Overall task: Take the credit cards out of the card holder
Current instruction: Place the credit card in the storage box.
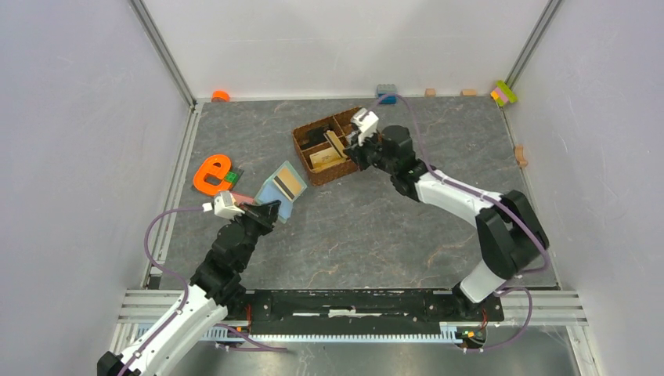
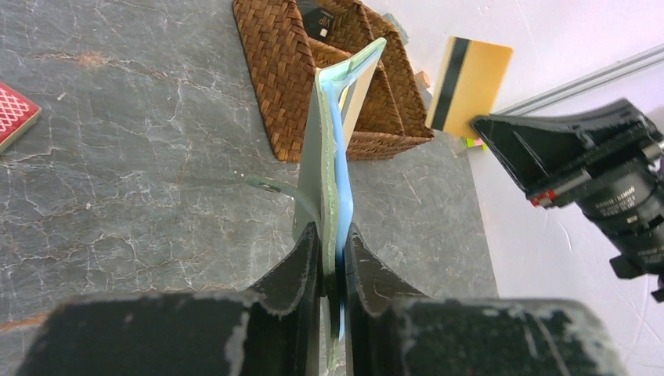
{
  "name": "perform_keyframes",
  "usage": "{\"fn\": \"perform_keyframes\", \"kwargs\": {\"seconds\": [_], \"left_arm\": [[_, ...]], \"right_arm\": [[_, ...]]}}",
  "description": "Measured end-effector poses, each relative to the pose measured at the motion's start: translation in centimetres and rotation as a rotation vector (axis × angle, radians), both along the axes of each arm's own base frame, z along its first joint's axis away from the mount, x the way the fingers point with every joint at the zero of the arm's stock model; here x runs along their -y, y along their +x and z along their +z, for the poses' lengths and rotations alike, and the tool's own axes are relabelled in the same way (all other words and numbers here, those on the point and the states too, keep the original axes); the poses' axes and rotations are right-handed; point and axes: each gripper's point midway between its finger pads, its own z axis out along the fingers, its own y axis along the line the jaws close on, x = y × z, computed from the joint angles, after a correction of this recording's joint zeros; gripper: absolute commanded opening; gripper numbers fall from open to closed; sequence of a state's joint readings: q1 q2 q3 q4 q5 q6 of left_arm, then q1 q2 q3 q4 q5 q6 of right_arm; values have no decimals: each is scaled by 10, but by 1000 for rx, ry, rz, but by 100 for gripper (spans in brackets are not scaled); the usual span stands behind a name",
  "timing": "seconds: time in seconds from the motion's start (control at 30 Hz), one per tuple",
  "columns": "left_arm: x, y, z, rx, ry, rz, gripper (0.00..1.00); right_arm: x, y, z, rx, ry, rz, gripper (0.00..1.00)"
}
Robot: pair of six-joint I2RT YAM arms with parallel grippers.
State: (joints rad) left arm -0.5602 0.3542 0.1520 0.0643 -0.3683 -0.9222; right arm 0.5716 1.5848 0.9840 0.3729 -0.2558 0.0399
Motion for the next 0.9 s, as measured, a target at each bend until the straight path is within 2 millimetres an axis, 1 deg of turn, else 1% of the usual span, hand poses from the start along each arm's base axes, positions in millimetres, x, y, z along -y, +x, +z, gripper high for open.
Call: {"fn": "perform_keyframes", "kwargs": {"seconds": [0.07,0.13,0.27,0.37,0.5,0.7,0.9], "left_arm": [[0,0,-1,-4,3,0,2],[0,-1,-2,-7,5,0,2],[0,-1,-2,-8,5,0,2],[0,-1,-2,-8,5,0,2],[-1,-1,-2,-7,6,1,2],[-4,0,-1,-2,7,15,2],[-4,0,-2,-5,10,17,2]], "right_arm": [[-7,10,-6,12,-85,10,0],[-14,21,-5,43,-147,21,0],[-16,37,1,101,-231,27,0],[-16,45,2,161,-312,60,0],[-12,46,-5,271,-461,127,0],[-18,35,-28,438,-676,283,0],[-21,41,-46,537,-807,374,0]]}}
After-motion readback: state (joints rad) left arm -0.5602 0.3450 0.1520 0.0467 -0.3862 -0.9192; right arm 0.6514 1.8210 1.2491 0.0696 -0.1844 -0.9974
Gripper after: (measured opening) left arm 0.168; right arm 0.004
